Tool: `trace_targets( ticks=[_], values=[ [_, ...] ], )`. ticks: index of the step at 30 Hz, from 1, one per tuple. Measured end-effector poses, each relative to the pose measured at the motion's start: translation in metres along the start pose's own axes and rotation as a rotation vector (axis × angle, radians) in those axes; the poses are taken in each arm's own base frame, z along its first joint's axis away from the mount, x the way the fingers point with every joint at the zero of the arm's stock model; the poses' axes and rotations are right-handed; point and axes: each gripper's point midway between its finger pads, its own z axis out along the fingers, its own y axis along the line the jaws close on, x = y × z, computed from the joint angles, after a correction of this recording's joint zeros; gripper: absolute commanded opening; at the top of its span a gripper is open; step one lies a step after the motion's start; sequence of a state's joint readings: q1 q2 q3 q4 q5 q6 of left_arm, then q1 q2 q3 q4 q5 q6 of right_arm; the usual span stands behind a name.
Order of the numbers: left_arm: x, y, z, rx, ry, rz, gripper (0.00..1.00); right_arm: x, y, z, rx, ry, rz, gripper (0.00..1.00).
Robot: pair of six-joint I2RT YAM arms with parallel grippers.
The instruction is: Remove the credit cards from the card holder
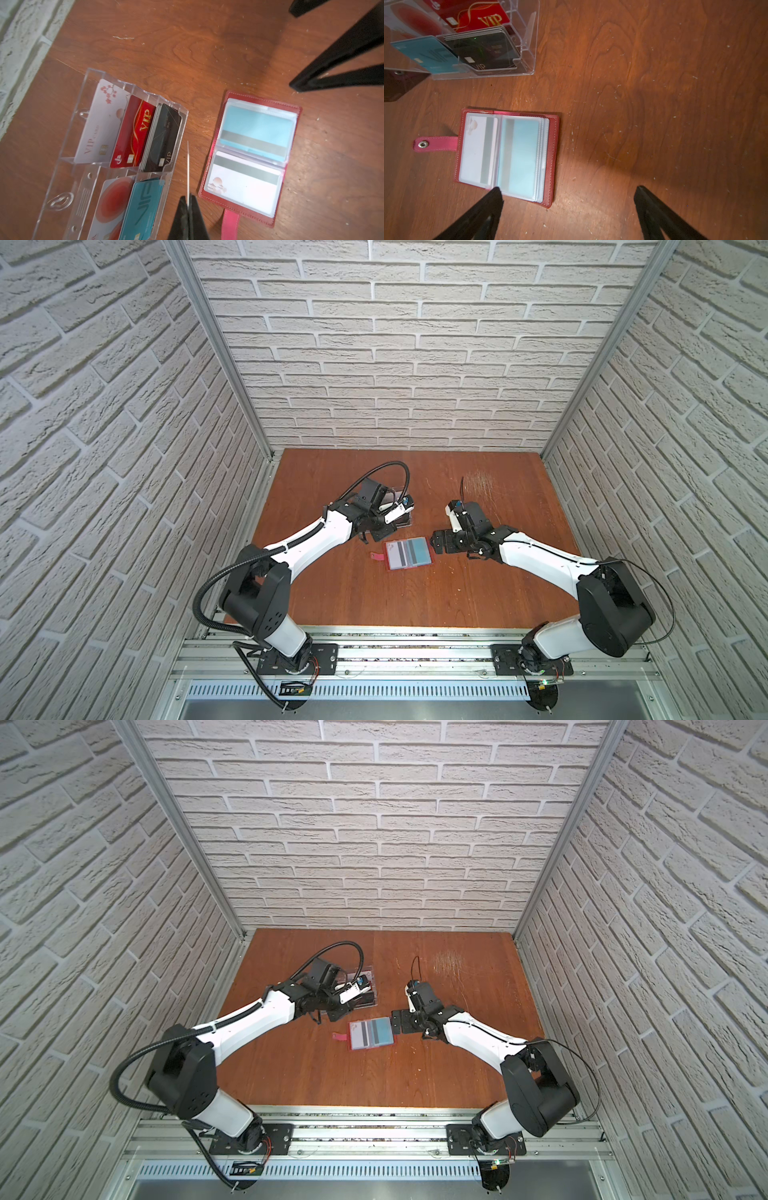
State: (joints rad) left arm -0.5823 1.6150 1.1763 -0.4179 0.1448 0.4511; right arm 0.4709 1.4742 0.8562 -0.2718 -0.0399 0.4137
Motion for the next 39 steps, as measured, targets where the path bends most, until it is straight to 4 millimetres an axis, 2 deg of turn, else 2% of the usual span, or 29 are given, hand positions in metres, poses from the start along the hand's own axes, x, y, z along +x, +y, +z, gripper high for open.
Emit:
trace_targets(
  ticks=[9, 20, 30, 39],
  values=[
    [-0.024, 0.013, 0.02, 0.037, -0.017, 0.157, 0.0, -0.001, -0.007, 0.002, -0.005, -0.012, 0.021, 1.0],
    [-0.01, 0.014, 0.053, 0.096, 0.041, 0.211, 0.0, -0.001, -0.007, 0.001, -0.019, -0.013, 0.027, 1.0],
    [-0.016, 0.032, 0.062, 0.081, 0.038, 0.214, 0.0, -0.003, -0.007, 0.001, -0.028, -0.018, 0.032, 1.0],
    [-0.008, 0.026, 0.07, 0.118, 0.066, 0.208, 0.0, -0.004, -0.006, 0.001, -0.035, -0.02, 0.041, 1.0]
  ],
)
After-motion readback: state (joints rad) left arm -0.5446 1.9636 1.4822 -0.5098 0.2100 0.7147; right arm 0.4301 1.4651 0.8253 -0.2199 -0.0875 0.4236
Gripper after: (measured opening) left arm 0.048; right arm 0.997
